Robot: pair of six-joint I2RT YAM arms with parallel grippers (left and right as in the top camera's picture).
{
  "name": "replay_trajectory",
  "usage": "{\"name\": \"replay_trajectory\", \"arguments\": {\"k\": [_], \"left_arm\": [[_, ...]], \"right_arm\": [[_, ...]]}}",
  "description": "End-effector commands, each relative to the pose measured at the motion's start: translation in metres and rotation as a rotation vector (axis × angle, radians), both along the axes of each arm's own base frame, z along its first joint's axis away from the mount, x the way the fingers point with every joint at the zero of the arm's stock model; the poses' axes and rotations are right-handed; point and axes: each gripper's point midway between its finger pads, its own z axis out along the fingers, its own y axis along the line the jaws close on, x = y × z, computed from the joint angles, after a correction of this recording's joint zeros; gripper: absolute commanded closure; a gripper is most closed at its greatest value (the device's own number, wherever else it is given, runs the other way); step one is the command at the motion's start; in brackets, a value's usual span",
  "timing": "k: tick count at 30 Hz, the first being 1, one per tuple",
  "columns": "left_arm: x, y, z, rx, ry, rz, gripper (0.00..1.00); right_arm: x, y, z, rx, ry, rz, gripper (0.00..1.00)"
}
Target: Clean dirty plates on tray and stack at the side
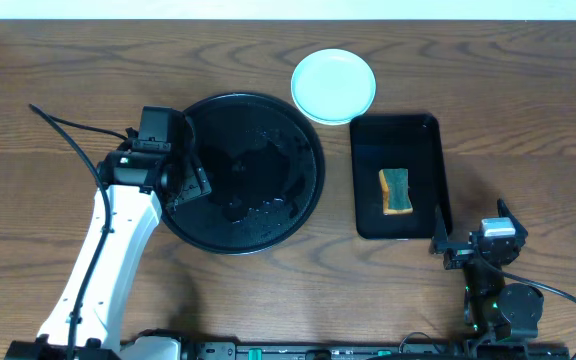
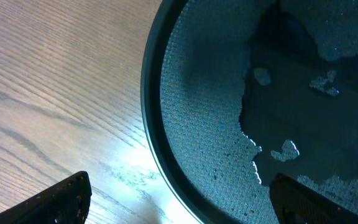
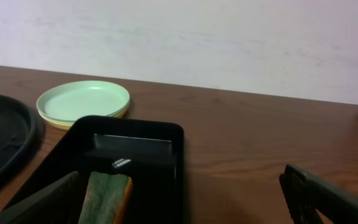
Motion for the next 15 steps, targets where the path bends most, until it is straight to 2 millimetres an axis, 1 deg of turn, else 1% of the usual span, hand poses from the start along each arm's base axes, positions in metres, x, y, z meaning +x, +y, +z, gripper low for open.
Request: {"name": "replay_trajectory", "arguments": {"k": [1, 2, 5, 7, 9, 12, 13, 15], "left_arm": [[-0.004, 0.002, 0.02, 0.001, -0.074, 0.005, 0.07], [-0.005, 0.002, 0.028, 0.0, -0.101, 0.004, 0.07], [-0.012, 0.023, 0.061, 0.104, -0.214, 0.03, 0.07], [-0.02, 0.032, 0.083, 0.135, -0.296, 0.058, 0.07], [-0.029, 0.033, 0.104, 0.124, -0.384, 0.067, 0.07], [-0.044, 0.035, 0.131, 0.111, -0.499, 0.076, 0.07], [-0.052, 0.036, 0.138, 0.115, -0.53, 0.07, 0.07], [-0.065, 0.037, 0.146, 0.115, -0.582, 0.068, 0.07]], "right_arm": [[0.0, -0.004, -0.001, 0.014, 0.003, -0.021, 0.01], [0.0, -0.004, -0.001, 0.014, 0.003, -0.021, 0.01], [0.0, -0.004, -0.001, 0.014, 0.003, -0.021, 0.01], [0.0, -0.004, -0.001, 0.014, 0.003, -0.021, 0.01], [0.0, -0.004, -0.001, 0.014, 0.003, -0.021, 0.01], [0.0, -0.004, -0.001, 0.014, 0.003, -0.021, 0.01], [0.0, -0.004, -0.001, 0.014, 0.003, -0.021, 0.01], [0.0, -0.004, -0.001, 0.014, 0.003, -0.021, 0.01]]}}
